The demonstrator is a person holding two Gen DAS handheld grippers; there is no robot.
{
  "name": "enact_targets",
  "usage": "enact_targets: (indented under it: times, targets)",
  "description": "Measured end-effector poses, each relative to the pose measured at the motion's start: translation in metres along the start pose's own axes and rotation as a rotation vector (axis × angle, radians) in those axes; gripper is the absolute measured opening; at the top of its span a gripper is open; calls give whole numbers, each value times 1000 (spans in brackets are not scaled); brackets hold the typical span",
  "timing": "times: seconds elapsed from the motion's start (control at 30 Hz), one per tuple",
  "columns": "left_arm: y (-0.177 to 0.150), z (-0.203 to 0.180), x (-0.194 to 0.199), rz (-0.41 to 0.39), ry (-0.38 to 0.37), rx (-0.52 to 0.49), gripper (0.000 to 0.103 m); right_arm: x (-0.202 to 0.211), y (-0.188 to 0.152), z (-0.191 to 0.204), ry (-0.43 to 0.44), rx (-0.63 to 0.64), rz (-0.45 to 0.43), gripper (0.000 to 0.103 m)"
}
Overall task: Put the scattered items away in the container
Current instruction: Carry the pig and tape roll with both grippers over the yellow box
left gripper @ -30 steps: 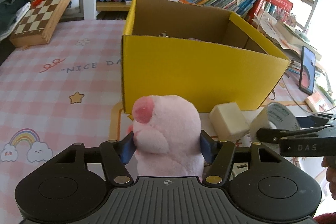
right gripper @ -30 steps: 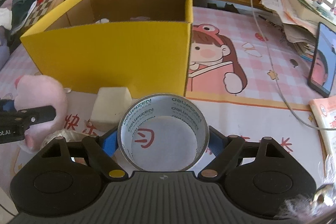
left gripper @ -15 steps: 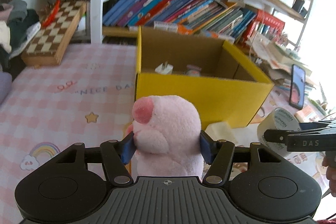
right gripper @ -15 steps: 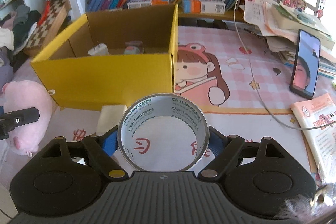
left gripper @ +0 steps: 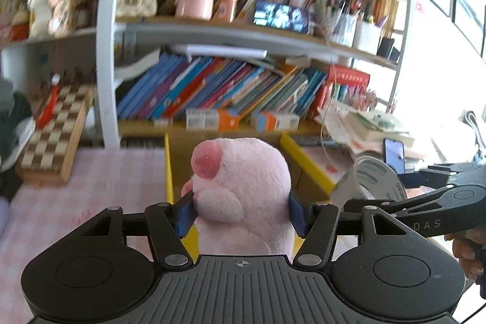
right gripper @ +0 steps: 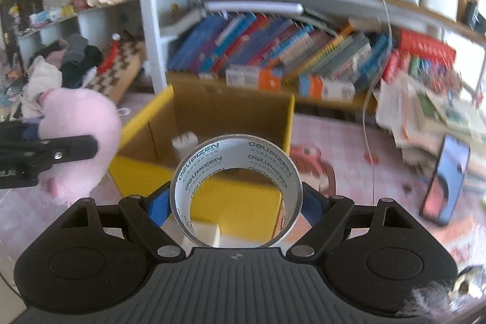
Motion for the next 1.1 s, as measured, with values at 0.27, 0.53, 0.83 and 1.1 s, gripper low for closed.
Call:
enact_targets:
  times: [0.27, 0.53, 0.83, 1.1]
  targets:
    - [23, 5, -49, -23, -13, -20, 61, -42, 43, 3, 52, 93, -98, 82]
    - [9, 16, -99, 111, -33, -47, 61, -101, 43, -6, 111, 210, -15, 82]
    - [-12, 29, -135, 267, -55, -27, 61, -151, 12, -9, 233, 327, 152, 82]
    - [-29, 35, -160, 410, -89, -48, 61, -175, -4, -4, 359, 421, 243, 83]
Point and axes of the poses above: each gripper's, at about its wrist camera, not at the fingertips, and x roughly against the way its jaws point, z to its left, y to its top, the point moved 1 cm from there along -x, roughly the way its jaws point, and after that the axes turned 15 degrees about -z, right-handed, at the moved point
